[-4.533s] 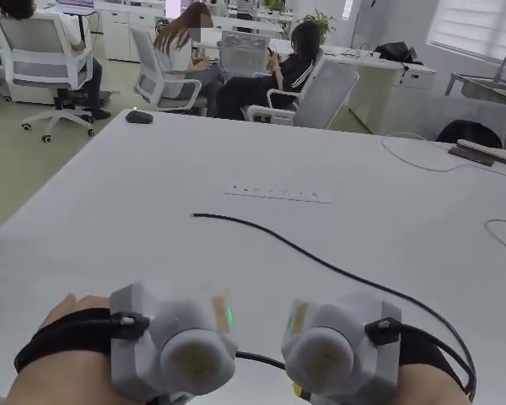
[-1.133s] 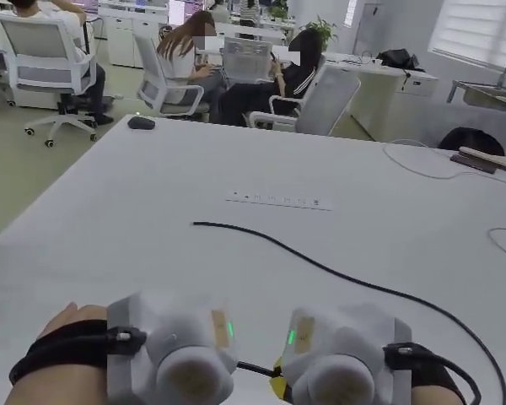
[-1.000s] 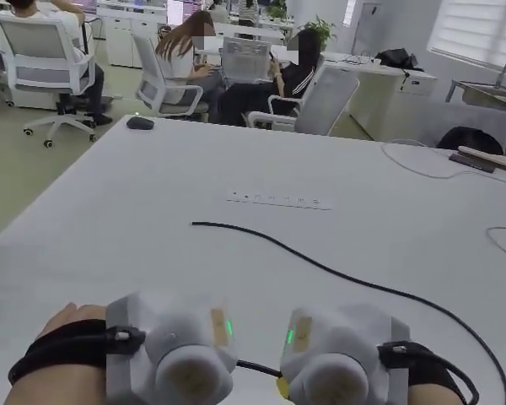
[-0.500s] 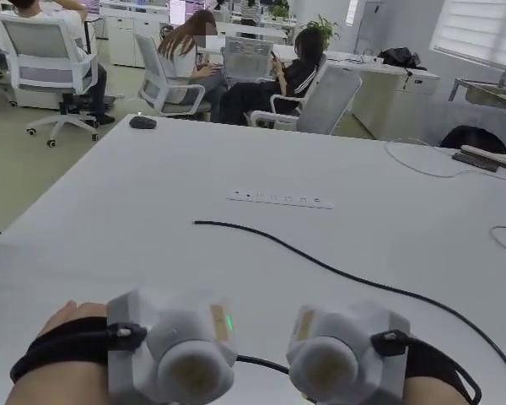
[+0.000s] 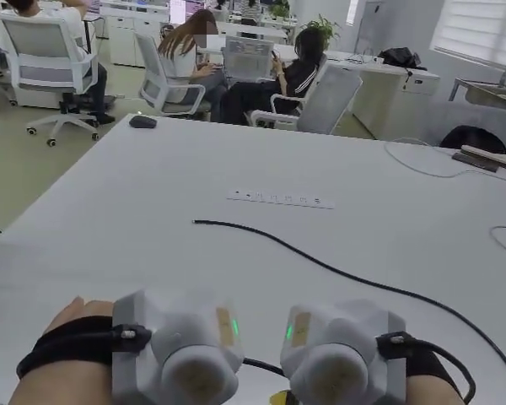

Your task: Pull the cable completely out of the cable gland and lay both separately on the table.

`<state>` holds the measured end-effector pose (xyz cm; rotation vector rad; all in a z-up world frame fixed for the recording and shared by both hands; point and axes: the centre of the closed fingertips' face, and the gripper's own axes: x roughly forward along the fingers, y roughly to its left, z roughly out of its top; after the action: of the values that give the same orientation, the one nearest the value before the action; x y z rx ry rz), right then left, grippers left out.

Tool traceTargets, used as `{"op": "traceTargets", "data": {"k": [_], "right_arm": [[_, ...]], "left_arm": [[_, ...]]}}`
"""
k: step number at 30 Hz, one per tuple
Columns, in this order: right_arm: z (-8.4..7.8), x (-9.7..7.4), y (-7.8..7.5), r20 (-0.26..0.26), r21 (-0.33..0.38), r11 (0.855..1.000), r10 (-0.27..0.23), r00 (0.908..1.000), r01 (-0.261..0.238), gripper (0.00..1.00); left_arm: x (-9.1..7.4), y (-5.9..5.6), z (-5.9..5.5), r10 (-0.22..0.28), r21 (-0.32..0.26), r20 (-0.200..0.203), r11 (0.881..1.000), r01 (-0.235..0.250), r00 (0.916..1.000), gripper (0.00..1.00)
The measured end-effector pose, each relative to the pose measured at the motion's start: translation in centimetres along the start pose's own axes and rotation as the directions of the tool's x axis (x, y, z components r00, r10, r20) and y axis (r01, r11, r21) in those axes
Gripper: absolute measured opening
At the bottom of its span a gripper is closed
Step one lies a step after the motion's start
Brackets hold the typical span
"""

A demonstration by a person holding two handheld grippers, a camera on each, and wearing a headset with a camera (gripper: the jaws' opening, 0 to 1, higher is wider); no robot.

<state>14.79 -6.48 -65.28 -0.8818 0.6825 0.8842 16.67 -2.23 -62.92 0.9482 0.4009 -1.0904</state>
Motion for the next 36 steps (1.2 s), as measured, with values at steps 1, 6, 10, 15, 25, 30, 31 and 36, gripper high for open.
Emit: {"op": "traceTargets", "data": {"k": [1, 6, 10, 15, 25, 30, 31, 36], "right_arm": [[0.0, 0.0, 0.0, 0.0, 0.0, 1.0, 0.003, 1.0, -0.003, 0.19], [-0.2, 0.0, 0.2, -0.007, -0.012, 1.0, 0.007, 1.0, -0.007, 0.03], [-0.3, 0.0, 0.0, -0.007, 0.009, 1.0, 0.0, 1.0, 0.001, 0.03], [-1.0, 0.1, -0.3, -0.038, 0.016, 1.0, -0.021, 0.9991, 0.022, 0.03], [-3.1, 0.2, -0.6, -0.141, 0.056, 0.998, -0.028, 0.9896, 0.037, 0.03], [-4.2, 0.1, -0.9, -0.189, 0.092, 0.994, -0.035, 0.9813, 0.053, 0.03], [-4.2, 0.1, -0.8, -0.191, 0.093, 0.994, -0.035, 0.981, 0.053, 0.03], [-4.1, 0.1, -0.7, -0.199, 0.072, 0.996, -0.035, 0.9794, 0.05, 0.04]], "left_arm": [[0.0, 0.1, 0.1, 0.002, 0.001, 0.006, 1.0, -0.002, 1.0, 0.17], [0.0, -0.6, 0.5, -0.017, 0.034, 0.02, 0.999, 0.016, 0.9996, 0.17], [0.0, -0.5, 0.7, -0.02, 0.027, 0.033, 0.999, 0.019, 0.9992, 0.17], [0.0, -0.3, 0.2, -0.013, 0.013, 0.014, 1.0, 0.013, 0.9998, 0.17], [0.1, 0.2, -0.5, 0.006, -0.019, -0.011, 1.0, -0.006, 0.9999, 0.17], [-0.1, 0.6, -0.7, 0.023, -0.037, -0.016, 0.999, -0.024, 0.9996, 0.17], [-0.1, 0.6, -0.7, 0.024, -0.039, -0.017, 0.999, -0.025, 0.9996, 0.17], [-0.2, 0.6, -0.7, 0.024, -0.042, -0.011, 0.999, -0.025, 0.9996, 0.17]]}}
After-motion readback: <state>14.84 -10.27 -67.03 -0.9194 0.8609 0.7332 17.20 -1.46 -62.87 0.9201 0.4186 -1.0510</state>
